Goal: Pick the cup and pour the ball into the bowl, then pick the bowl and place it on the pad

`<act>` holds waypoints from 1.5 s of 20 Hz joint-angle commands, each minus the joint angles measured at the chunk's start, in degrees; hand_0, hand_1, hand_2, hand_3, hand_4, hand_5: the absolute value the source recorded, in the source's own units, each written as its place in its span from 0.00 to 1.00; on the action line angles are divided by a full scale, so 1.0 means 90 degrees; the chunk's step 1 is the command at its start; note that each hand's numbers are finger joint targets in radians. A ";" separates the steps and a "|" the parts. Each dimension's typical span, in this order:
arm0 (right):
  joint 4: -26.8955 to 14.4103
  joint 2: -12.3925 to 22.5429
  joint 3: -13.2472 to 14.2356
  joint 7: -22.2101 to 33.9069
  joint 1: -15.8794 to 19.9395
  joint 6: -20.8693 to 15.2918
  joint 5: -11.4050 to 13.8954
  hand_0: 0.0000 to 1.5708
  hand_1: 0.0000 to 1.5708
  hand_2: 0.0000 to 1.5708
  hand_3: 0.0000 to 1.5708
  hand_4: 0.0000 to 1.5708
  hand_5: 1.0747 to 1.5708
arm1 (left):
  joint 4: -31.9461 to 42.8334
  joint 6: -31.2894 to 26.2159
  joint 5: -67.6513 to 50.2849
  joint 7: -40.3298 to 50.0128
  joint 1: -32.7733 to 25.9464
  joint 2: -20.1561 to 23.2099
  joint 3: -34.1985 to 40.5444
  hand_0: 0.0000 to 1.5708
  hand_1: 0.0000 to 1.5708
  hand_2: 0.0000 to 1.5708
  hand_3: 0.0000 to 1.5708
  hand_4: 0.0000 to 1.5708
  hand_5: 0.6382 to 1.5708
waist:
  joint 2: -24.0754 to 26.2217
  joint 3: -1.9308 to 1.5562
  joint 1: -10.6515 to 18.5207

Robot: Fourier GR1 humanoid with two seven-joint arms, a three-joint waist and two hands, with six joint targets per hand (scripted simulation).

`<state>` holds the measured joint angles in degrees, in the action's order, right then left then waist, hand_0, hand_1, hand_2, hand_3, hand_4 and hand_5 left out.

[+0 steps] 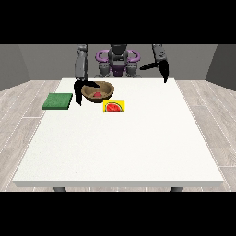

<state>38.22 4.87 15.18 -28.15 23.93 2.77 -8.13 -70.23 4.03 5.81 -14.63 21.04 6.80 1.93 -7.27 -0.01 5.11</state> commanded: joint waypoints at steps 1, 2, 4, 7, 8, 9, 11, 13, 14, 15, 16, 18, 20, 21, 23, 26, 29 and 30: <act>-0.0551 0.0107 0.0238 0.0006 -0.0020 0.0103 -0.0253 0.00 0.00 0.00 0.00 0.25 1.00 | -0.0326 -0.0120 0.0002 0.0221 -0.0128 0.0032 -0.0070 0.00 0.00 0.00 0.00 0.00 0.99 | -0.0006 -0.0003 0.0101; -0.0580 -0.0206 0.0396 0.0452 -0.0169 -0.0407 -0.0364 0.00 0.00 0.00 0.00 0.30 0.95 | -0.0227 -0.0321 -0.0172 -0.0152 -0.0123 0.0172 0.0062 0.00 0.00 0.00 0.00 0.00 0.99 | -0.0183 -0.0001 0.0196; -0.0757 -0.0004 0.0236 0.0382 -0.0435 -0.1127 0.0142 0.92 0.92 1.00 0.00 0.30 0.88 | -0.0367 -0.0352 -0.0183 0.0074 0.0082 0.0211 0.0046 0.00 0.00 0.00 0.00 0.05 1.00 | -0.0336 0.0001 0.0330; -0.0770 0.0373 -0.0209 0.0208 -0.0657 -0.2148 0.1077 1.00 1.00 1.00 0.96 0.57 0.91 | -0.0497 -0.0335 -0.0153 -0.0047 0.0174 0.0071 -0.0090 0.00 0.00 0.00 0.00 0.33 0.99 | -0.0542 0.0019 0.0633; -0.0718 0.0515 -0.0359 0.0429 -0.0492 -0.2329 0.1295 1.00 1.00 1.00 1.00 0.59 0.93 | -0.0465 -0.0275 -0.0165 0.0156 0.0403 -0.0009 -0.0095 0.00 0.00 0.00 0.00 0.36 0.98 | -0.0539 0.0022 0.0606; -0.0715 0.0598 -0.0381 0.0490 -0.0607 -0.2594 0.1431 1.00 1.00 1.00 0.96 0.60 0.96 | -0.0472 -0.0325 -0.0101 -0.0001 0.0279 0.0047 -0.0147 0.00 0.00 0.00 0.00 0.38 0.97 | -0.0501 0.0027 0.0643; -0.0598 0.0431 -0.0596 0.0860 -0.0545 -0.3113 0.1711 1.00 1.00 1.00 0.95 0.59 0.98 | -0.0350 -0.0385 -0.0149 0.0148 0.0196 -0.0044 -0.0201 0.00 0.00 0.00 0.00 0.45 0.94 | -0.0183 0.0031 0.0703; -0.0484 0.0546 -0.0730 0.1568 -0.0392 -0.3188 0.1844 1.00 1.00 1.00 0.88 0.58 0.99 | -0.0177 -0.0498 -0.0292 0.0327 0.0208 0.0095 -0.0017 0.00 0.00 0.00 0.00 0.52 0.92 | 0.0151 0.0032 0.0648; -0.0340 0.0669 -0.0759 0.1829 -0.0313 -0.3023 0.1825 1.00 1.00 1.00 0.80 0.57 0.99 | -0.0006 -0.0341 -0.0177 0.0074 -0.0018 0.0054 0.0000 0.00 0.00 0.00 0.00 0.57 0.89 | 0.0280 0.0028 0.0431; -0.0317 0.0635 -0.0741 0.2135 -0.0122 -0.3124 0.1815 1.00 1.00 1.00 0.75 0.57 0.99 | 0.0003 -0.0384 -0.0241 -0.0078 -0.0156 -0.0013 -0.0005 0.00 0.00 0.00 0.00 0.59 0.86 | 0.0335 0.0022 0.0508; -0.0286 0.0395 -0.1022 0.2624 -0.0104 -0.3374 0.2063 1.00 1.00 1.00 0.67 0.55 0.99 | 0.0181 -0.0424 -0.0310 0.0229 -0.0044 0.0135 0.0155 0.00 0.00 0.00 0.00 0.61 0.84 | 0.0652 0.0027 0.0387; 0.0039 0.0620 -0.1165 0.3351 0.0252 -0.2891 0.2051 1.00 1.00 1.00 0.60 0.54 0.98 | 0.0508 -0.0403 -0.0431 0.0015 -0.0161 0.0250 0.0449 0.00 0.00 0.00 0.00 0.62 0.84 | 0.0984 0.0018 -0.0126; 0.0247 0.0475 -0.1514 0.4060 0.0190 -0.2908 0.2314 1.00 1.00 1.00 0.62 0.52 0.99 | 0.0834 -0.0609 -0.0542 -0.0005 -0.0523 0.0554 0.0687 0.00 0.00 0.00 0.00 0.63 0.84 | 0.1469 0.0016 -0.0469; 0.0450 0.0595 -0.1531 0.4290 0.0364 -0.2686 0.2284 1.00 1.00 1.00 0.55 0.52 0.99 | 0.0898 -0.0441 -0.0505 -0.0022 -0.0644 0.0471 0.0723 0.00 0.00 0.00 0.00 0.63 0.83 | 0.1581 0.0012 -0.0562; 0.0643 0.0999 -0.1544 0.4941 0.0775 -0.2079 0.2210 1.00 1.00 1.00 0.56 0.51 0.99 | 0.1122 -0.0406 -0.0451 -0.0121 -0.0835 0.0418 0.0702 0.00 0.00 0.00 0.00 0.64 0.82 | 0.1854 0.0017 -0.0881; 0.1143 0.1029 -0.1496 0.4919 0.0280 -0.1773 0.2036 1.00 1.00 1.00 0.47 0.51 0.99 | 0.1112 -0.0358 -0.0490 -0.0105 -0.0882 0.0588 0.0886 0.00 0.00 0.00 0.00 0.64 0.82 | 0.1829 0.0005 -0.1097; 0.1242 0.1513 -0.1055 0.5005 0.0151 -0.1380 0.1662 1.00 1.00 1.00 0.48 0.50 1.00 | 0.0854 -0.0312 -0.0410 -0.0360 -0.1093 0.0456 0.0753 0.00 0.00 0.00 0.00 0.63 0.83 | 0.1716 0.0003 -0.0938; 0.1299 0.1695 -0.0890 0.4699 0.0141 -0.1318 0.1572 1.00 1.00 1.00 0.46 0.49 1.00 | 0.0953 -0.0352 -0.0542 -0.0550 -0.1065 0.0434 0.0874 0.00 0.00 0.00 0.00 0.64 0.84 | 0.1407 0.0003 -0.0917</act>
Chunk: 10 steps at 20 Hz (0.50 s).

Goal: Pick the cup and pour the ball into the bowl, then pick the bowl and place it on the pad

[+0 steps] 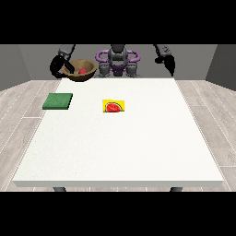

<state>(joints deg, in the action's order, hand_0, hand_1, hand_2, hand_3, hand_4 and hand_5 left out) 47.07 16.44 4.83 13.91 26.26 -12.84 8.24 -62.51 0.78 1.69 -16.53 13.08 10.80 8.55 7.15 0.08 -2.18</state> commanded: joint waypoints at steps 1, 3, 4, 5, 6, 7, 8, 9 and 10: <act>0.0266 0.0549 0.0381 -0.0279 -0.0143 0.0431 -0.0254 1.00 1.00 1.00 0.43 0.50 1.00 | 0.0025 -0.0137 -0.0162 -0.0259 0.0173 0.0133 0.0189 0.00 0.00 0.00 0.00 0.65 0.84 | -0.0526 -0.0008 -0.0024; 0.0232 0.0798 0.0396 -0.0276 -0.0105 0.0520 -0.0121 1.00 1.00 1.00 0.14 0.56 1.00 | -0.0034 -0.0134 -0.0110 -0.0414 0.0133 0.0105 0.0140 0.00 0.00 0.00 0.00 0.66 0.85 | -0.0700 -0.0008 0.0140; 0.0037 0.0811 0.0655 -0.0276 0.0044 0.0262 -0.0194 1.00 1.00 1.00 0.14 0.56 1.00 | -0.0302 -0.0014 0.0025 -0.0374 0.0130 -0.0237 -0.0186 0.00 0.00 0.00 0.00 0.67 0.85 | -0.0821 -0.0009 0.0389; 0.0104 0.1036 0.0623 -0.0106 0.0222 0.0520 -0.0176 1.00 1.00 1.00 0.14 0.56 1.00 | -0.0134 -0.0264 -0.0233 -0.0312 0.0410 0.0133 0.0162 0.00 0.00 0.00 0.00 0.70 0.87 | -0.0932 -0.0008 0.0321; 0.0058 0.1071 0.0755 -0.0168 0.0328 0.0529 -0.0280 1.00 1.00 1.00 0.14 0.56 1.00 | -0.0162 -0.0495 -0.0358 -0.0285 0.0433 0.0323 0.0260 0.00 0.00 0.00 0.00 0.74 0.88 | -0.1016 -0.0009 0.0457; -0.0207 0.1232 0.0920 -0.0357 0.0253 0.0474 -0.0272 1.00 1.00 1.00 0.14 0.56 1.00 | -0.0536 -0.0534 -0.0330 0.0041 0.0496 0.0291 0.0098 0.00 0.00 0.00 0.00 0.77 0.90 | -0.1020 -0.0011 0.0663; -0.0265 0.1724 0.1196 -0.0744 0.0275 0.0853 -0.0497 1.00 1.00 1.00 0.14 0.56 1.00 | -0.0487 -0.0703 -0.0574 -0.0145 0.0639 0.0512 0.0382 0.00 0.00 0.00 0.00 0.80 0.93 | -0.1282 -0.0012 0.0630; -0.0500 0.1694 0.1265 -0.0963 0.0142 0.0604 -0.0430 1.00 1.00 1.00 0.00 0.57 1.00 | -0.0825 -0.0899 -0.0784 0.0242 0.0885 0.0781 0.0512 0.00 0.00 0.00 0.00 0.82 0.94 | -0.1300 -0.0018 0.0950; -0.0395 0.1643 0.1285 -0.0948 0.0058 0.0681 -0.0518 1.00 1.00 1.00 0.00 0.58 1.00 | -0.0509 -0.1238 -0.1032 -0.0081 0.0667 0.1154 0.0883 0.00 0.00 0.00 0.00 0.83 0.95 | -0.1349 -0.0012 0.0835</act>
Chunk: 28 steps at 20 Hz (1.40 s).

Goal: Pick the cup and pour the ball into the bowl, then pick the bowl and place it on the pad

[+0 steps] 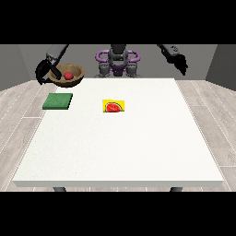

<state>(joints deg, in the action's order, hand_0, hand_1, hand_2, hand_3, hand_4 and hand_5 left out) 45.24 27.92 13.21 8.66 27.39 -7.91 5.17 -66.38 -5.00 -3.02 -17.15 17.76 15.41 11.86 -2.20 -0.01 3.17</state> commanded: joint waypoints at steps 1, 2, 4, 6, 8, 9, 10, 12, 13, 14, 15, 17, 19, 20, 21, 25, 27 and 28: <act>-0.0289 0.0569 0.0589 -0.0694 -0.0030 0.0208 -0.0324 1.00 1.00 1.00 0.00 0.59 1.00 | -0.0062 -0.0720 -0.0633 -0.0292 0.0187 0.0780 0.0679 0.00 0.00 0.00 0.00 0.84 0.97 | -0.0654 -0.0004 0.0292; -0.0224 0.0641 0.0598 -0.0382 0.0200 0.0212 -0.0343 1.00 1.00 1.00 0.00 0.56 1.00 | 0.0107 -0.0956 -0.0827 -0.0276 0.0342 0.1168 0.0970 0.00 0.00 0.00 0.00 0.84 0.99 | -0.0690 0.0000 0.0336; -0.0159 0.0444 0.0616 -0.0592 0.0117 0.0053 -0.0370 1.00 1.00 1.00 0.00 0.55 1.00 | 0.0414 -0.1291 -0.1149 -0.0308 0.0404 0.1695 0.1434 0.00 0.00 0.00 0.00 0.82 1.00 | -0.0793 0.0001 0.0342; -0.0179 0.0564 0.0649 -0.0905 0.0034 0.0097 -0.0326 1.00 1.00 1.00 0.00 0.52 1.00 | 0.0688 -0.1416 -0.1293 -0.0484 0.0304 0.1735 0.1606 0.00 0.00 0.00 0.00 0.81 1.00 | -0.0861 0.0001 0.0212; -0.0256 0.0631 0.0902 -0.1194 0.0250 0.0165 -0.0562 1.00 1.00 1.00 0.00 0.51 0.99 | 0.0980 -0.1919 -0.1661 -0.0461 0.0652 0.2406 0.2014 0.00 0.00 0.00 0.00 0.81 1.00 | -0.1424 -0.0001 0.0281; -0.0162 0.0220 0.0715 -0.1083 0.0060 -0.0063 -0.0466 1.00 1.00 1.00 0.00 0.50 0.99 | 0.1194 -0.1975 -0.1557 -0.0601 0.0424 0.2444 0.2015 0.00 0.00 0.00 0.00 0.79 1.00 | -0.1132 0.0002 0.0213; -0.0258 0.0487 0.0905 -0.1052 0.0381 -0.0174 -0.0511 1.00 1.00 1.00 0.00 0.51 0.99 | 0.1257 -0.2212 -0.1764 -0.0665 0.0660 0.2689 0.2182 0.00 0.00 0.00 0.00 0.78 1.00 | -0.1553 0.0002 0.0405; -0.0490 0.0574 0.0999 -0.1321 0.0475 -0.0111 -0.0555 1.00 1.00 1.00 0.00 0.48 0.99 | 0.1246 -0.1936 -0.1644 -0.0497 0.0716 0.2659 0.2105 0.00 0.00 0.00 0.00 0.77 0.99 | -0.1519 -0.0002 0.0262; -0.0570 0.0642 0.0924 -0.1181 0.0269 0.0096 -0.0523 1.00 1.00 1.00 0.00 0.48 0.99 | 0.1319 -0.2123 -0.1639 -0.0676 0.0376 0.2553 0.2074 0.00 0.00 0.00 0.00 0.76 0.98 | -0.1176 0.0000 0.0269; -0.0695 0.0738 0.0977 -0.1165 0.0489 0.0009 -0.0509 1.00 1.00 1.00 0.00 0.44 0.99 | 0.1296 -0.1959 -0.1602 -0.0734 0.0607 0.2551 0.2058 0.00 0.00 0.00 0.00 0.76 0.99 | -0.1417 -0.0001 0.0232; -0.0696 0.0661 0.1293 -0.1214 0.0297 -0.0176 -0.0768 1.00 1.00 1.00 0.16 0.35 0.98 | 0.1469 -0.2309 -0.1707 -0.0843 0.0377 0.2773 0.2221 0.00 0.00 0.00 0.00 0.75 0.99 | -0.1465 0.0000 0.0260; -0.0940 0.1235 0.1268 -0.1116 0.0423 -0.0428 -0.0426 0.99 0.99 1.00 0.66 0.00 0.98 | 0.1152 -0.2123 -0.1698 -0.0884 0.0496 0.2643 0.2160 0.00 0.00 0.00 0.00 0.76 0.98 | -0.1633 -0.0002 0.0398; -0.1208 0.1126 0.1233 -0.1242 0.0316 -0.0030 -0.0534 0.69 0.69 0.78 0.74 0.00 0.90 | 0.1186 -0.2142 -0.1691 -0.0820 0.0492 0.2712 0.2149 0.00 0.00 0.00 0.00 0.75 0.98 | -0.1669 -0.0003 0.0238; -0.1010 0.0754 0.1078 -0.0867 0.0649 -0.0373 -0.0507 0.54 0.54 0.56 0.70 0.00 0.88 | 0.1413 -0.2166 -0.1656 -0.0793 0.0593 0.2784 0.2121 0.00 0.00 0.00 0.00 0.75 0.98 | -0.1432 0.0001 0.0333; -0.1286 0.0940 0.1238 -0.1032 0.0709 -0.0181 -0.0618 0.39 0.39 0.43 0.67 0.00 0.90 | 0.1247 -0.2139 -0.1723 -0.0613 0.0632 0.2838 0.2128 0.00 0.00 0.00 0.00 0.75 0.98 | -0.1599 -0.0003 0.0349; -0.1426 0.0932 0.1179 -0.1240 0.0712 0.0186 -0.0677 0.00 0.00 0.23 0.28 0.00 0.68 | 0.1181 -0.1929 -0.1637 -0.0680 0.0452 0.2604 0.2044 0.00 0.00 0.00 0.00 0.75 0.98 | -0.1420 -0.0003 0.0279; -0.1460 0.0805 0.0988 -0.0885 0.0763 0.0026 -0.0521 0.00 0.00 0.09 0.06 0.00 0.59 | 0.0998 -0.1994 -0.1713 -0.0159 0.0566 0.2566 0.1842 0.00 0.00 0.00 0.00 0.74 0.97 | -0.0974 -0.0003 0.0264; -0.1617 0.1072 0.0961 -0.0723 0.0736 0.0313 -0.0473 0.00 0.00 0.00 0.08 0.00 0.59 | 0.0498 -0.1822 -0.1500 0.0019 0.0381 0.2101 0.1419 0.00 0.00 0.00 0.00 0.69 1.00 | -0.0676 -0.0008 0.0270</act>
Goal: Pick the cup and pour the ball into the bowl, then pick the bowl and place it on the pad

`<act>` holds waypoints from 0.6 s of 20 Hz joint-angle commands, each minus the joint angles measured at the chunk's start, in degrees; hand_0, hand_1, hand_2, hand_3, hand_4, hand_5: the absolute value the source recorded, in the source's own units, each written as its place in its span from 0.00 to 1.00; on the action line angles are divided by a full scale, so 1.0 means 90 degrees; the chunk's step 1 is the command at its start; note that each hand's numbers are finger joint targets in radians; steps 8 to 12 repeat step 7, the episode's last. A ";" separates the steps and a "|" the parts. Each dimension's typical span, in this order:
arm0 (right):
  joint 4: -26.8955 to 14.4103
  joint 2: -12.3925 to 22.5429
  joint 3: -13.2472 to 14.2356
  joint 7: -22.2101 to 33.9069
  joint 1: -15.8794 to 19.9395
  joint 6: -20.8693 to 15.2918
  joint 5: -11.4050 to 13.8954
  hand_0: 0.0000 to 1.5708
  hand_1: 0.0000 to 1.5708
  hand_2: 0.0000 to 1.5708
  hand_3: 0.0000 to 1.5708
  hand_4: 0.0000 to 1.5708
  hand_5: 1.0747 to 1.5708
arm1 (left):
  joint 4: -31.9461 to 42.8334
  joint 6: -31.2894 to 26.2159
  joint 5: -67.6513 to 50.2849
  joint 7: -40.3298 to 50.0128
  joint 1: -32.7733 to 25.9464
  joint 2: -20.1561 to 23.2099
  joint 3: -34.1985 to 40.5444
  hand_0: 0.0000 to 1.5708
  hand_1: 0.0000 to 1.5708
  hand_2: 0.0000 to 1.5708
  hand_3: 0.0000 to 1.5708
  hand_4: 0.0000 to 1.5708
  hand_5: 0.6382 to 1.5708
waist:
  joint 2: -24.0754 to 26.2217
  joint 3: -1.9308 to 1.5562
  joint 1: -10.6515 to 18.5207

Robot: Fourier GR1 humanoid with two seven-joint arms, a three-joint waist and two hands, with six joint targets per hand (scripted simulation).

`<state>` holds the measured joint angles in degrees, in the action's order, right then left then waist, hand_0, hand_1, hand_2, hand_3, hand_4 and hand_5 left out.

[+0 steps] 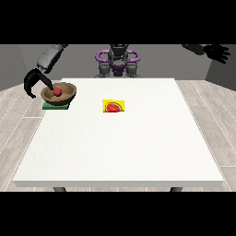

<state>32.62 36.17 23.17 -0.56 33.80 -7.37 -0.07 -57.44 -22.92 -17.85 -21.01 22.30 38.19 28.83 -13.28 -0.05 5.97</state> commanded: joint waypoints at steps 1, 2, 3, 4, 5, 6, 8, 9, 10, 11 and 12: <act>-0.0363 0.0041 -0.0183 0.0214 0.0183 -0.0028 0.0221 0.00 0.00 0.00 0.00 0.00 0.58 | -0.1146 0.0596 0.0193 0.0840 0.0138 -0.0895 -0.0817 0.00 0.00 0.00 0.00 0.64 1.00 | 0.0652 -0.0021 0.0123; -0.0423 0.0074 -0.0248 0.0465 0.0018 0.0039 0.0270 0.00 0.00 0.00 0.00 0.00 0.57 | -0.1194 0.0591 0.0138 0.1044 0.0021 -0.1104 -0.0935 0.00 0.00 0.00 0.00 0.57 0.99 | 0.1094 -0.0013 0.0115; -0.0250 0.0190 -0.0386 0.0786 0.0158 0.0238 0.0323 0.00 0.00 0.00 0.00 0.00 0.56 | -0.1065 0.0771 0.0391 0.1011 -0.0152 -0.1341 -0.1144 0.00 0.00 0.00 0.00 0.57 0.99 | 0.1337 -0.0001 -0.0004; -0.0252 0.0381 -0.0372 0.0935 0.0248 0.0520 0.0273 0.00 0.00 0.00 0.00 0.00 0.57 | -0.1134 0.0756 0.0321 0.1337 -0.0081 -0.1290 -0.1185 0.00 0.00 0.00 0.00 0.57 0.99 | 0.1629 -0.0003 0.0035; 0.0071 0.0098 -0.0594 0.1139 0.0375 0.0493 0.0347 0.00 0.00 0.00 0.06 0.17 0.61 | -0.0696 0.0591 0.0269 0.1293 -0.0131 -0.1024 -0.0979 0.00 0.00 0.00 0.00 0.57 0.99 | 0.1809 0.0010 -0.0101; 0.0235 -0.0144 -0.0519 0.0954 0.0504 0.0610 0.0153 0.00 0.00 0.00 0.00 0.26 0.62 | -0.0786 0.1057 0.0649 0.1105 -0.0315 -0.1511 -0.1272 0.00 0.00 0.00 0.00 0.57 0.99 | 0.2012 0.0010 -0.0302; 0.0489 -0.0574 -0.0664 0.0974 0.0556 0.0569 0.0133 0.00 0.00 0.00 0.00 0.30 0.72 | -0.0424 0.0848 0.0556 0.1211 -0.0432 -0.1254 -0.1104 0.00 0.00 0.00 0.00 0.57 0.99 | 0.2352 0.0019 -0.0450; 0.0489 -0.0574 -0.0664 0.0974 0.0556 0.0569 0.0133 0.00 0.00 0.00 0.00 0.30 0.72 | -0.0424 0.0848 0.0556 0.1211 -0.0432 -0.1254 -0.1104 0.00 0.00 0.00 0.00 0.57 0.99 | 0.2352 0.0019 -0.0450; 0.0489 -0.0574 -0.0664 0.0974 0.0556 0.0569 0.0133 0.00 0.00 0.00 0.00 0.30 0.72 | -0.0424 0.0848 0.0556 0.1211 -0.0432 -0.1254 -0.1104 0.00 0.00 0.00 0.00 0.57 0.99 | 0.2352 0.0019 -0.0450; 0.0489 -0.0574 -0.0664 0.0974 0.0556 0.0569 0.0133 0.00 0.00 0.00 0.00 0.30 0.72 | -0.0424 0.0848 0.0556 0.1211 -0.0432 -0.1254 -0.1104 0.00 0.00 0.00 0.00 0.57 0.99 | 0.2352 0.0019 -0.0450; 0.0489 -0.0574 -0.0664 0.0974 0.0556 0.0569 0.0133 0.00 0.00 0.00 0.00 0.30 0.72 | -0.0424 0.0848 0.0556 0.1211 -0.0432 -0.1254 -0.1104 0.00 0.00 0.00 0.00 0.57 0.99 | 0.2352 0.0019 -0.0450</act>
